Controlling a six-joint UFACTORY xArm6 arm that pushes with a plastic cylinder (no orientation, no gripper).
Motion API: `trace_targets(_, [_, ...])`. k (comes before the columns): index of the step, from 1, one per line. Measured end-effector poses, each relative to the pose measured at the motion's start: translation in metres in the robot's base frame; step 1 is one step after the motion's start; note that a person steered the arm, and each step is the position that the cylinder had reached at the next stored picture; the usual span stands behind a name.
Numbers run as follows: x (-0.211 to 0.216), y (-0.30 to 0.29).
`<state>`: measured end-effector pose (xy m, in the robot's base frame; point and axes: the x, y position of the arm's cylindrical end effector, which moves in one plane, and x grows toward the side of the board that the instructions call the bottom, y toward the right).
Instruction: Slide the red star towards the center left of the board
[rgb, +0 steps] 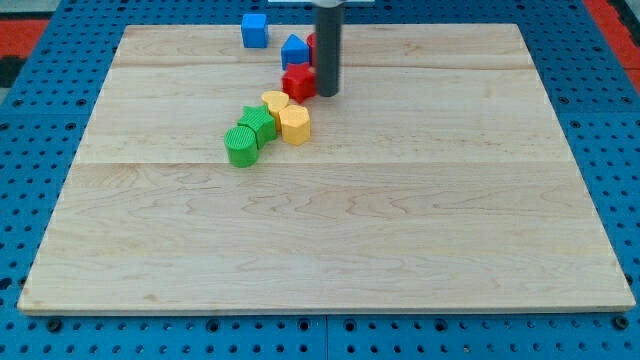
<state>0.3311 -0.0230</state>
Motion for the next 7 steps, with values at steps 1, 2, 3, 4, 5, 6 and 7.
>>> trace_targets(1, [-0.005, -0.057])
trace_targets(2, [-0.024, -0.013])
trace_targets(3, [-0.031, -0.035])
trace_targets(4, [-0.032, -0.103])
trace_targets(5, [-0.059, -0.113])
trace_targets(6, [-0.061, -0.159])
trace_targets(7, [-0.011, -0.199])
